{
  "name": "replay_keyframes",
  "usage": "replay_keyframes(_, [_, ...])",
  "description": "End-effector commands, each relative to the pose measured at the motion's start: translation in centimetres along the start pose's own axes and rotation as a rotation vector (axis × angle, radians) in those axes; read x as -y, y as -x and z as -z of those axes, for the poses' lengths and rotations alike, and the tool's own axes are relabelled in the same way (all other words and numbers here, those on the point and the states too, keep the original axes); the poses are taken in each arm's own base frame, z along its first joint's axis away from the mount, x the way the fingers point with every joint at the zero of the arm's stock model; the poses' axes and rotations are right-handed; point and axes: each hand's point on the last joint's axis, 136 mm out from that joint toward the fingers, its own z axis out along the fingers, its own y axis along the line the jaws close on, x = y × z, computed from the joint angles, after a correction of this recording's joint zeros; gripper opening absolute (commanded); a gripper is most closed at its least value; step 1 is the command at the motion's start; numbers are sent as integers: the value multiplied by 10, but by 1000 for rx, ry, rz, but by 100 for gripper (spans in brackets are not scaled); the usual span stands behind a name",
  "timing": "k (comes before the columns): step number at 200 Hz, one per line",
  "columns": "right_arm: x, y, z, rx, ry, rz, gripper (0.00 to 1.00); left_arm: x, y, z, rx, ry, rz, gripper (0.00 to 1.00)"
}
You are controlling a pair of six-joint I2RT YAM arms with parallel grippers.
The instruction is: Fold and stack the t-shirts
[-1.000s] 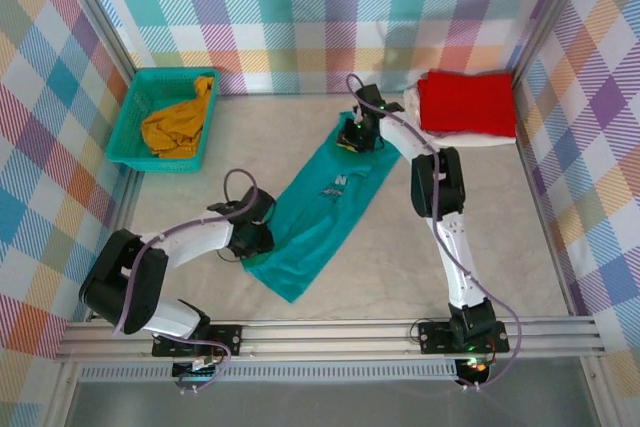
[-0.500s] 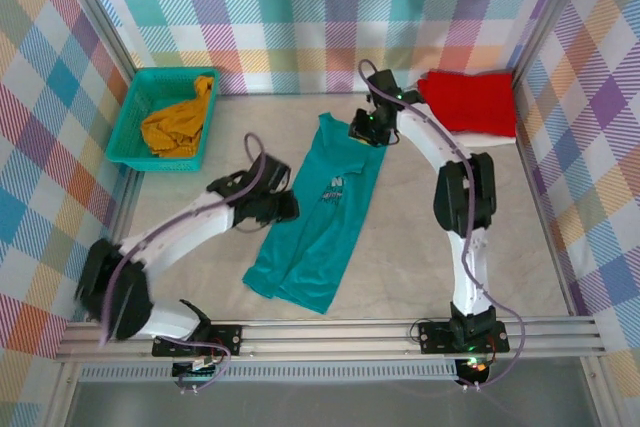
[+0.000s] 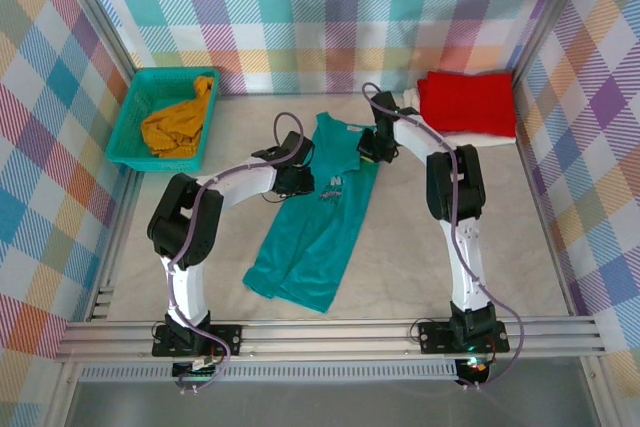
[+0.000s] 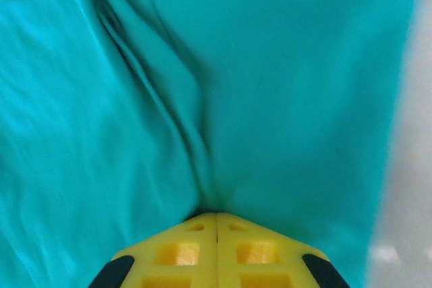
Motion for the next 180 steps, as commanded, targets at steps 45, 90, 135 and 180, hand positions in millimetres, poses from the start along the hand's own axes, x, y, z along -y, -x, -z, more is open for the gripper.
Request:
replay_keyframes(45, [-33,75,-63,81,142,-9,12,-7,54,84,245,27,50,26])
replay_keyframes(90, [-80,114,43,232,303,95,21,-8,60,126,340,-25,72,32])
replay_keyframes(135, [-82,26,115,179,247,202,27,-37,12,138,288,-20,76,33])
replay_keyframes(180, [-28,-53,81,77,16,214,7,-45,-35,116,213,-99,63,32])
